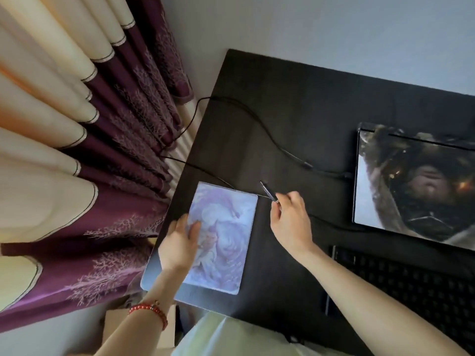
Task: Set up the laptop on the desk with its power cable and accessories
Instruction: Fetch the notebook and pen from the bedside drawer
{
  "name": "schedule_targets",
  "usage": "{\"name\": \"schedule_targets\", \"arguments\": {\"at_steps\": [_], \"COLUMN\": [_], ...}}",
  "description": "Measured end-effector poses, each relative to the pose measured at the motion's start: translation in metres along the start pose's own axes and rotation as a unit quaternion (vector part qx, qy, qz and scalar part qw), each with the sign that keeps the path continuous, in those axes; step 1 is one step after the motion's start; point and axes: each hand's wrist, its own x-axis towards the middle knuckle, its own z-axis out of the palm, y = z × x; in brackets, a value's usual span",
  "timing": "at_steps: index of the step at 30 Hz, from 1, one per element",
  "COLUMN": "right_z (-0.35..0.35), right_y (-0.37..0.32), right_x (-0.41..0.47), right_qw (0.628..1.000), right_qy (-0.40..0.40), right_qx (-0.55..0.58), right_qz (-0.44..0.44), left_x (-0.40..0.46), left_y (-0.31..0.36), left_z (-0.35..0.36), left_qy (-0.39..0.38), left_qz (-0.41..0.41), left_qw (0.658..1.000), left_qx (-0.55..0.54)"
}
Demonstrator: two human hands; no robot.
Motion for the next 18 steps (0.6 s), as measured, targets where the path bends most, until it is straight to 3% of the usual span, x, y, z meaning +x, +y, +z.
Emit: {"name": "schedule_targets", "arguments": {"at_steps": [6, 12, 18], "right_z": [0.028, 0.048, 0.052], "right_y": [-0.011, -0.032, -0.043], "right_x": [-0.065, -0.075, -0.075], "right_qw": [0.977, 0.970, 0.963], "right_qy": [-0.136, -0.151, -0.155], "right_qx": [0.053, 0.071, 0.105], "right_qz": [0.155, 0.179, 0.195], "left_x": [-0.018, -0.022, -0.014], "left_y": [-0.009, -0.028, -0.028], "left_z": [0.001, -0.007, -0.012], "left_qy": [0.003, -0.037, 0.002], "left_qz": [0.025, 0.087, 0.157], "left_qw": [0.999, 0.995, 0.984], "left_qx": [0.025, 0.026, 0.089]}}
